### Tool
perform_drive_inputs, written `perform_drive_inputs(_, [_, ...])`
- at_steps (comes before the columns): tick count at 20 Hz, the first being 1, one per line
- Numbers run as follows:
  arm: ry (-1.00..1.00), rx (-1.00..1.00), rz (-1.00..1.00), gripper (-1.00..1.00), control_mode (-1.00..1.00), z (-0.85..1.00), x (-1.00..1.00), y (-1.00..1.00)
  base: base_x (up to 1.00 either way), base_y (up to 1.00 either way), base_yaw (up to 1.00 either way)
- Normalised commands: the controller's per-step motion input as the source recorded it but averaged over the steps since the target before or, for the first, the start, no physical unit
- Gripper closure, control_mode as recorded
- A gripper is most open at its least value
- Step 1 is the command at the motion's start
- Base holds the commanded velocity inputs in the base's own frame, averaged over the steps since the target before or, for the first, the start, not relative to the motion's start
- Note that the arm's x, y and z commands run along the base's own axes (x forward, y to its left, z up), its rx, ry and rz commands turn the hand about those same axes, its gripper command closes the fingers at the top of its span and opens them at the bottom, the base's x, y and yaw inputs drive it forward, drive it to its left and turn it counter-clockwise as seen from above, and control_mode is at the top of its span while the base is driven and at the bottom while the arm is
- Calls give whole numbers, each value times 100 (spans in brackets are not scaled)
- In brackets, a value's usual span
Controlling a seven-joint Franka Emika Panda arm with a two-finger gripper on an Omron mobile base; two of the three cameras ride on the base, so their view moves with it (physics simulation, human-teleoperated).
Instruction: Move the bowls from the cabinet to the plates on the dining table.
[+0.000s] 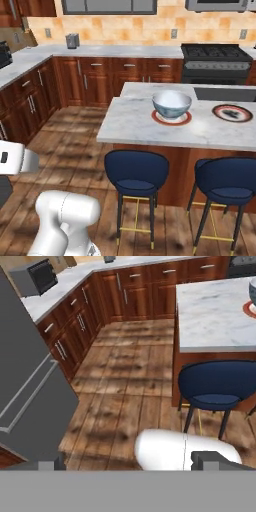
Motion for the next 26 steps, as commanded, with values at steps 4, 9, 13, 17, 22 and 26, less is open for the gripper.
perform_drive_inputs(4, [0,0,0,-100,100,0,0,0,-7,56,-1])
perform_drive_inputs(9, [0,0,0,-100,100,0,0,0,-4,63,-1])
perform_drive_inputs(13, [0,0,0,-100,100,0,0,0,-4,62,-1])
perform_drive_inputs(17, [0,0,0,-100,100,0,0,0,-7,60,-1])
perform_drive_inputs(22, [0,0,0,-100,100,0,0,0,-5,28,0])
perform_drive_inputs(26, [0,0,0,-100,100,0,0,0,0,0,0])
